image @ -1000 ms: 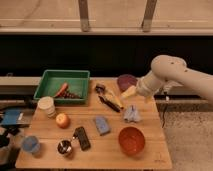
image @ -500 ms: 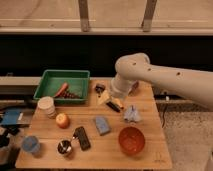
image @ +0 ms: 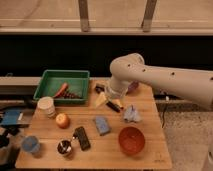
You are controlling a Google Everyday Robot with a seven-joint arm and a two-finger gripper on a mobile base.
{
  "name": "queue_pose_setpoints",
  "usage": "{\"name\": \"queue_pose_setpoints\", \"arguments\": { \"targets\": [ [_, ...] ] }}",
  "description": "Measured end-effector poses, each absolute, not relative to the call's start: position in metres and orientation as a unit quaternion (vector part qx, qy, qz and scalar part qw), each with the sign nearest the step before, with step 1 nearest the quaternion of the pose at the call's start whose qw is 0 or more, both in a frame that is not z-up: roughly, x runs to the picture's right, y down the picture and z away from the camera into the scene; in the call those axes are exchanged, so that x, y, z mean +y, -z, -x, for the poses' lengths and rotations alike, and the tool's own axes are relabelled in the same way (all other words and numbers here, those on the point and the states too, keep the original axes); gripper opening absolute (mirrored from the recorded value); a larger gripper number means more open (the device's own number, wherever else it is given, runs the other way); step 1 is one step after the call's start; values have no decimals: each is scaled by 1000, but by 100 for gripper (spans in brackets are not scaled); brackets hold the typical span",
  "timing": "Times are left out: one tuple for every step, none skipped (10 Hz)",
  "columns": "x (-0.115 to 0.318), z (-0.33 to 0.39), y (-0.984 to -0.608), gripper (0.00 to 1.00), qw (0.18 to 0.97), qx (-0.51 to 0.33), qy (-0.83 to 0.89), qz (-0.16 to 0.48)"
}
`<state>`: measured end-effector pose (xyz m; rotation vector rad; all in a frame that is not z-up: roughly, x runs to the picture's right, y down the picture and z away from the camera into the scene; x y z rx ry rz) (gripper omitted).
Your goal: Wipe red bowl with sponge
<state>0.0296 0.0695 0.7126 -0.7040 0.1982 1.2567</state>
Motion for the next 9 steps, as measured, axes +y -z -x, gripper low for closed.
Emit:
{"name": "queue_pose_setpoints", "arguments": {
  "targets": [
    [73, -24, -718, 80, 748, 98, -570, 325],
    [83, -13, -730, 80, 752, 114, -561, 328],
    [93, -7, -740, 80, 753, 125, -555, 332],
    [99, -4, -747, 80, 754, 132, -551, 334],
    [119, 0, -766, 80, 751, 156, -543, 343],
    [136, 1, -781, 80, 745, 178, -537, 354],
    [146, 1, -788, 80, 740, 190, -534, 362],
    [155, -1, -794, 80, 734, 203, -532, 369],
    [164, -3, -800, 80, 728, 214, -531, 377]
  ]
}}
